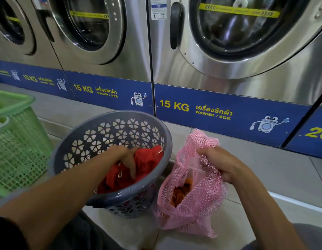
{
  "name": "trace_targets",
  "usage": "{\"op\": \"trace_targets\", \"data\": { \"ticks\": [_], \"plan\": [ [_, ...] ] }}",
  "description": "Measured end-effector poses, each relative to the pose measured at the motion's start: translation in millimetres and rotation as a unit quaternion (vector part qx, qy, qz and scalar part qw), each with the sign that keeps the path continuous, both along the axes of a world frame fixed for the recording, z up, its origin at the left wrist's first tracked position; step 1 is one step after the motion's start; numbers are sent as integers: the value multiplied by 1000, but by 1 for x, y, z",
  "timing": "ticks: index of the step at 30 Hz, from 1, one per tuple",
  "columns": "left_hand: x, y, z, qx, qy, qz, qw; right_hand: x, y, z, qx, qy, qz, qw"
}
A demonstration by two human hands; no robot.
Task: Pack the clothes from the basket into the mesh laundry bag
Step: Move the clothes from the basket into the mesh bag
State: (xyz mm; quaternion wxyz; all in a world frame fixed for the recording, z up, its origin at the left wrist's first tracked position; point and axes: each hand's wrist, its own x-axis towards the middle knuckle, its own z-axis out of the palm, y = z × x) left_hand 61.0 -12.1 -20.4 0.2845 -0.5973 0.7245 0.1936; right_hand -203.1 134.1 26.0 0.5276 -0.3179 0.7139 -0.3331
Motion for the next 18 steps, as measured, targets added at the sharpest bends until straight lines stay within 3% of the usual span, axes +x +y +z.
{"op": "trace_targets", "data": {
  "ticks": [5,9,14,18],
  "plan": [
    [8,1,-63,-41,-32,-32,998,5,-5,-5,12,-7,24,1000],
    [6,-7,-81,-171,29,-28,984,8,-11,-8,13,-11,37,999],
    [5,-18,-26,-209,197,37,957,7,-21,-10,2,0,33,999],
    [4,-19,39,-210,342,132,906,10,-22,-7,-11,-6,33,999]
  ]
}}
